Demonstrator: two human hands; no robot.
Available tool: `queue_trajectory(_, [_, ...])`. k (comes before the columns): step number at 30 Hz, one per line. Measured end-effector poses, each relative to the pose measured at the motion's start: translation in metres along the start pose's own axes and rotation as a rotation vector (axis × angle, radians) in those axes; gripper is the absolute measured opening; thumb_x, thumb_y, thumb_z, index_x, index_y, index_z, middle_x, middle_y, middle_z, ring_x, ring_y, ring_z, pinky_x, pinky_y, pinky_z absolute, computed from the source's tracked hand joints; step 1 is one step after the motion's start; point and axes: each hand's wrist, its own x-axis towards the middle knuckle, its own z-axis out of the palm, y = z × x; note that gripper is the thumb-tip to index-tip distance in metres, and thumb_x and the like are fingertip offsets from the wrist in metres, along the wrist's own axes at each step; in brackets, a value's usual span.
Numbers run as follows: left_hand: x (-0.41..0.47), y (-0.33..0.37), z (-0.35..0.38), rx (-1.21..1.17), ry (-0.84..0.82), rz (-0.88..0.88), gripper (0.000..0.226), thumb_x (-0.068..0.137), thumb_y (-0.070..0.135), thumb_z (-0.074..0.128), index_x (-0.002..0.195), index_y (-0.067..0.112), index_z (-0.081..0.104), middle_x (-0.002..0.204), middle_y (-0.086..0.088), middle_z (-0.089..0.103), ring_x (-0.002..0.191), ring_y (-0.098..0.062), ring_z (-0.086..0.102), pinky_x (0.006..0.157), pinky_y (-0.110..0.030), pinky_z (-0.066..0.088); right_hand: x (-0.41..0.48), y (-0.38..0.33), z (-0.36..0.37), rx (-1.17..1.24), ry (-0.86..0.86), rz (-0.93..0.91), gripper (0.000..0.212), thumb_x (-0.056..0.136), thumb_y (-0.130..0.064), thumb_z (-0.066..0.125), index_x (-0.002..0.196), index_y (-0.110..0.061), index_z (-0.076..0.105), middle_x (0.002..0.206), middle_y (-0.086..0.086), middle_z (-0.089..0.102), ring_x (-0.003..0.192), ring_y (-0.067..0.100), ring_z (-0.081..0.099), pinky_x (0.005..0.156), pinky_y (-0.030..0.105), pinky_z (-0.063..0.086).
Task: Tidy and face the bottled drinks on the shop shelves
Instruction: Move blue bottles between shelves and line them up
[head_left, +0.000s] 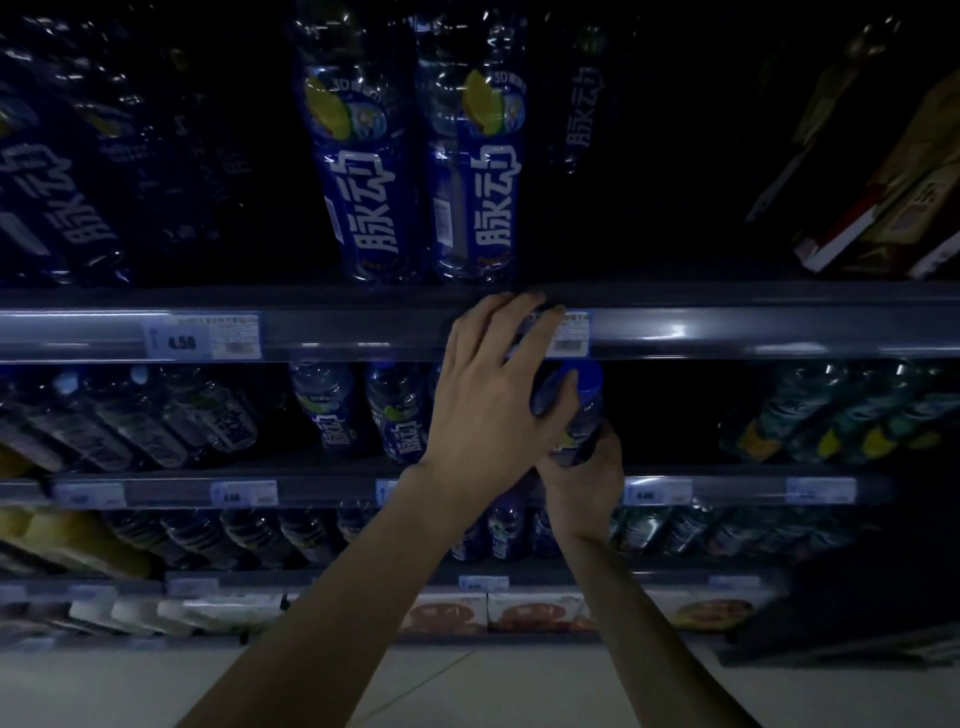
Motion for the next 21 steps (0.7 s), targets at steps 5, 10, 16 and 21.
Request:
queue_trajectory(5, [0.001,-0.003,-0.005,-0.021,-0.035,0.017,0.044,0.091,0.026,0.059,0.130,0.005,0.056,0.135,-0.010,0.055,0.130,-0.031,0.044,0.110,-0.044,0.033,-0.013,-0.001,-0.010,0.011,-0.018,-0.013,0.066,0.072,-0.026,0.083,0.129,-0.020,0.050,0.119,0.005,0.060,0.102,0.016,0.061,0.081,0.028,0.054])
queue_trajectory(10, [0.001,-0.005,-0.010,-0.043,-0.085,0.017,0.045,0.091,0.020,0.059,0.133,0.004,0.053,0.137,-0.010,0.054,0.132,-0.032,0.042,0.109,-0.046,0.034,-0.027,-0.013,-0.025,0.094,-0.041,-0.007,0.066,0.074,-0.027,0.080,0.131,-0.020,0.048,0.124,0.002,0.058,0.108,0.013,0.059,0.086,0.031,0.054])
queue_trajectory(16, [0.001,-0.003,-0.020,-0.032,-0.127,-0.009,0.045,0.091,0.013,0.059,0.134,0.004,0.051,0.136,-0.012,0.054,0.132,-0.033,0.041,0.111,-0.046,0.033,-0.041,-0.029,-0.046,0.122,-0.038,-0.019,0.066,0.075,-0.020,0.081,0.132,-0.020,0.047,0.126,-0.001,0.056,0.110,0.008,0.058,0.090,0.031,0.053])
queue_trajectory(21, [0.002,-0.001,-0.027,-0.020,-0.149,-0.054,0.045,0.090,0.009,0.059,0.134,0.003,0.051,0.134,-0.012,0.055,0.130,-0.032,0.042,0.112,-0.044,0.032,-0.047,-0.051,-0.067,0.081,0.023,-0.072,0.068,0.068,-0.030,0.082,0.127,-0.021,0.049,0.122,0.002,0.057,0.105,0.013,0.060,0.083,0.036,0.056])
